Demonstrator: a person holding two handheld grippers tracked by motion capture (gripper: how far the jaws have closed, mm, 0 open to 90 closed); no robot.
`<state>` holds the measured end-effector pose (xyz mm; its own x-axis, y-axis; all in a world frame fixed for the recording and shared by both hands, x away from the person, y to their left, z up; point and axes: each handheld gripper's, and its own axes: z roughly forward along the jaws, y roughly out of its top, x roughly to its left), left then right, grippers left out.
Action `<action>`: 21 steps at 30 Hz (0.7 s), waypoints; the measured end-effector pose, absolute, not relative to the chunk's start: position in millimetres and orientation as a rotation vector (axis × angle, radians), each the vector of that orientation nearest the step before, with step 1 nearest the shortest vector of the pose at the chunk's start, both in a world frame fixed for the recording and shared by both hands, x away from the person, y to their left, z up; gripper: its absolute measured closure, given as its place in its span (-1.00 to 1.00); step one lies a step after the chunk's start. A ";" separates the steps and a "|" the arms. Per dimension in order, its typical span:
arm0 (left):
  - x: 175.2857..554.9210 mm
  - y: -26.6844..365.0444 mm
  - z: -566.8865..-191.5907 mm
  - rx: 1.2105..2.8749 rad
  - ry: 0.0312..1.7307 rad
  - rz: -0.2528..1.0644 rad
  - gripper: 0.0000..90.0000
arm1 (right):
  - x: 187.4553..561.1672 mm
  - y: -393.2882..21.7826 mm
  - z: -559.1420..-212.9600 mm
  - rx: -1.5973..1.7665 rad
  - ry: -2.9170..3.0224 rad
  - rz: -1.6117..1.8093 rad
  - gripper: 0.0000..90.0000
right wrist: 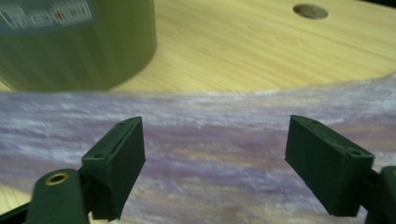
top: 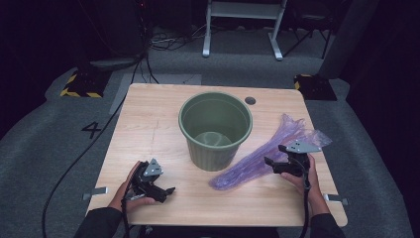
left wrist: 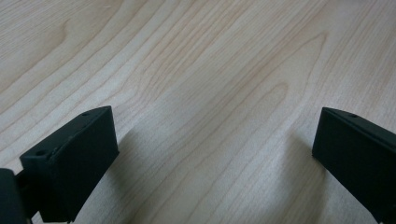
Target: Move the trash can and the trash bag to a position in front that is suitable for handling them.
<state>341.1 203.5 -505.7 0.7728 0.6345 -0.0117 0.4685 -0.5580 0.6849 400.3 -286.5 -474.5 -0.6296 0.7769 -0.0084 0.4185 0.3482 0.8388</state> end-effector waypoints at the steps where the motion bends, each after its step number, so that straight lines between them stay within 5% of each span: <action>1: 341.8 202.9 -505.7 2.267 0.814 0.311 -1.00 | 401.0 -285.5 -474.7 1.050 2.207 1.195 -0.60; 15: 347.8 195.5 -505.6 2.274 0.794 0.302 -1.00 | 428.3 -278.2 -502.9 1.200 2.267 1.019 -0.46; 18: 347.9 194.8 -505.5 2.275 0.797 0.304 -1.00 | 428.2 -281.2 -501.9 1.196 2.257 1.033 -0.08; 21: 347.8 194.8 -505.5 2.275 0.797 0.304 -1.00 | 427.9 -283.6 -501.9 1.193 2.247 1.041 0.08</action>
